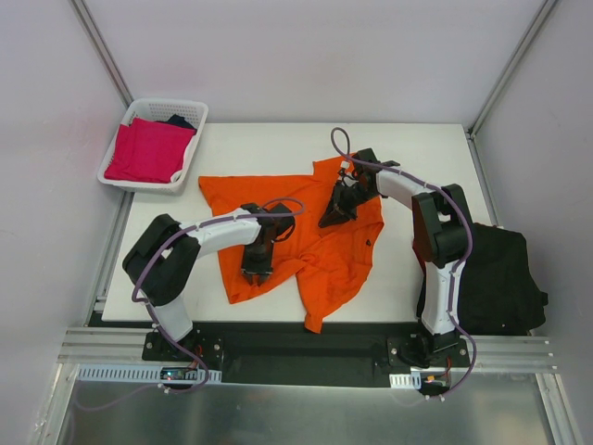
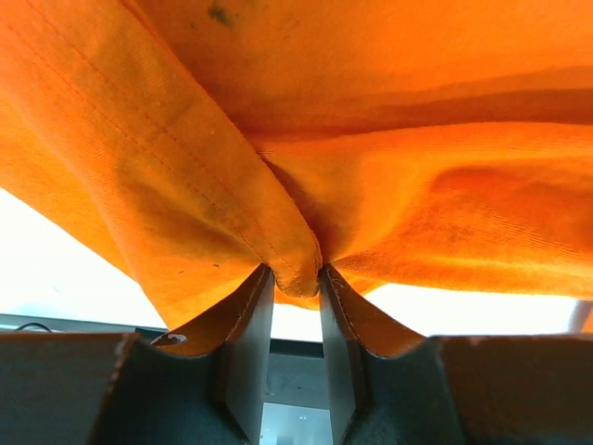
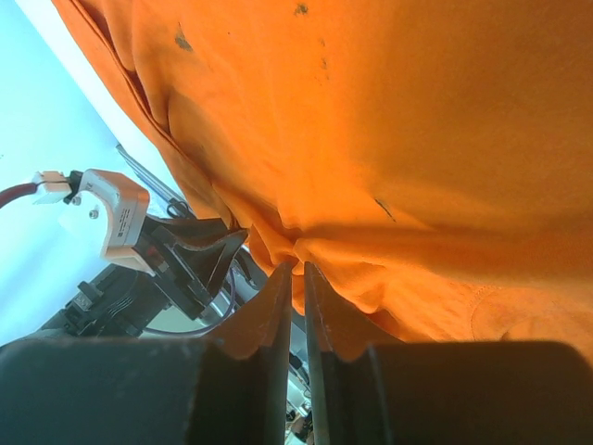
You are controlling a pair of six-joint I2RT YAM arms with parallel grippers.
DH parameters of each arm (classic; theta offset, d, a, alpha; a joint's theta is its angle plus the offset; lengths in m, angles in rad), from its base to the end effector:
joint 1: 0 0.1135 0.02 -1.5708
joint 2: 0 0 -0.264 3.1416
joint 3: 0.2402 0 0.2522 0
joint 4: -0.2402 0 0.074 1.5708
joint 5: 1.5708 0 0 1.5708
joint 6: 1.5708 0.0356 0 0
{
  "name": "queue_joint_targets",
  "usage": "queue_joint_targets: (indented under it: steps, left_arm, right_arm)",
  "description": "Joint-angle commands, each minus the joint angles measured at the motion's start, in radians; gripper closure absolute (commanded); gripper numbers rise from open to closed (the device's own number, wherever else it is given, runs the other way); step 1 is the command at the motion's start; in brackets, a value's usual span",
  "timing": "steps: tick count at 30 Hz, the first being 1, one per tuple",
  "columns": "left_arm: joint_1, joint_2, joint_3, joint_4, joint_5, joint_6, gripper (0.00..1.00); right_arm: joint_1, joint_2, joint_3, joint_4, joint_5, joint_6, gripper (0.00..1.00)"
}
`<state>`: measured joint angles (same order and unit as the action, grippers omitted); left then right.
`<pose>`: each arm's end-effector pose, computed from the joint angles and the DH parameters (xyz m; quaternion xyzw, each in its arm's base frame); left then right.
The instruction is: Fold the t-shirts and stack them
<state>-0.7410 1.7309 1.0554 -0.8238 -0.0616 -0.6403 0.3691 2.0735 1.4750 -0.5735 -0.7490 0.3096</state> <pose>0.2218 -0.1999 0.1585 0.0492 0.9977 0.0010 0.0471 0.3851 0.1749 0.1642 -0.0996 0.9097 0.3995 0.0545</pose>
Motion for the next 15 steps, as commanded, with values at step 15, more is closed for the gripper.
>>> queue_joint_targets:
  steps: [15]
  left_arm:
    - [-0.009, 0.010, 0.081, -0.058, -0.041, 0.037, 0.83]
  right_arm:
    - [0.005, 0.016, 0.022, -0.012, -0.021, -0.010, 0.87]
